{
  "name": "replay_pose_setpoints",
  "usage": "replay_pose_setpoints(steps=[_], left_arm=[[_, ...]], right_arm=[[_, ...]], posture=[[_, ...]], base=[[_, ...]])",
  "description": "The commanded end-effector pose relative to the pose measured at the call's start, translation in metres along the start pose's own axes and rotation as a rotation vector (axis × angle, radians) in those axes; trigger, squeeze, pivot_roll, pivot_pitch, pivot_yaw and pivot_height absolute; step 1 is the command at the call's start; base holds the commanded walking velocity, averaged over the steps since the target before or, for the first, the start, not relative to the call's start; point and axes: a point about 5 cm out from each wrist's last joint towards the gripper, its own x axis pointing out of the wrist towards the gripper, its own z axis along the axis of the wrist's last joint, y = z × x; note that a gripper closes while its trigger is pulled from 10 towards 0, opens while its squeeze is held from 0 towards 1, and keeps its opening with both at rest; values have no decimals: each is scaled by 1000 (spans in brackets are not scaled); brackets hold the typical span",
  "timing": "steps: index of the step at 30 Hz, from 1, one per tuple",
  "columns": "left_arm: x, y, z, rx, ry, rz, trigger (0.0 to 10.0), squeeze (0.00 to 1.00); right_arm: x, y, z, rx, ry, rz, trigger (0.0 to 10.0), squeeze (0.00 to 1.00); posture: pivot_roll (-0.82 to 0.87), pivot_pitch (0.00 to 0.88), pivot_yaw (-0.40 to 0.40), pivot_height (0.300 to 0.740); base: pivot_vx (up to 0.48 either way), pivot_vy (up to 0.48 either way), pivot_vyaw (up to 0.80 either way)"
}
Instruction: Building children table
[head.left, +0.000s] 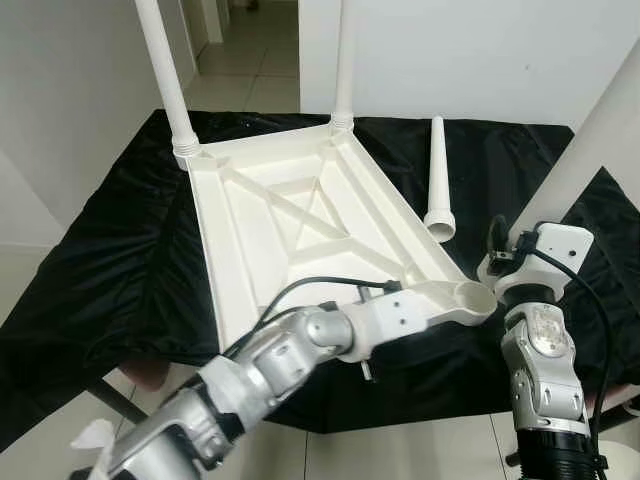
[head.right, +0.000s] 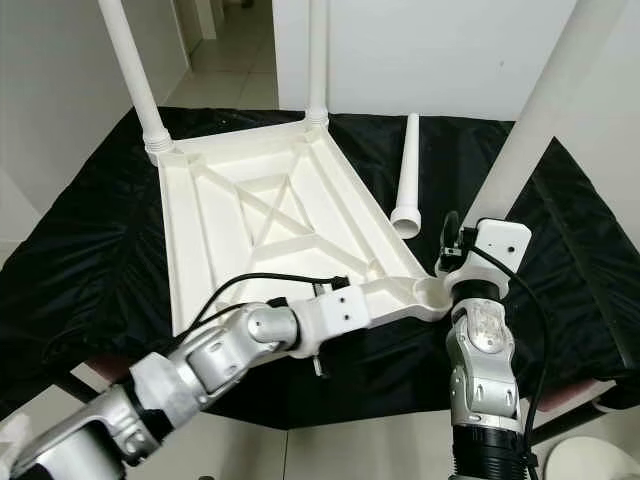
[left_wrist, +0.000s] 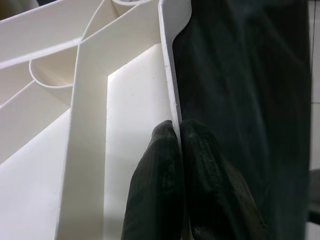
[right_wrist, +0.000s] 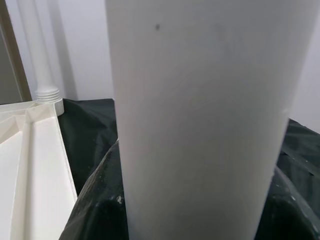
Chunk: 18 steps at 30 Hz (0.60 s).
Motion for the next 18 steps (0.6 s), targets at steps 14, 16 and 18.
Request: replay_pose_setpoints(steps=[14, 16, 18], left_arm=[[-47, 10, -41, 84, 115, -42, 0, 0], [-50, 11, -43, 76, 118, -45, 0, 0], [-51, 13, -45, 69, 125, -39, 10000, 0]], right_arm=[[-2, 21, -5, 26, 36, 145, 10000, 0], [-3, 25, -6, 26, 42, 174, 10000, 0], [-4, 34, -8, 40, 55, 228, 10000, 0]], posture=[[-18, 51, 16, 740], [-14, 49, 13, 740], [-6, 42, 5, 740]], base=[[0, 0, 0], [0, 0, 0], [0, 0, 0]])
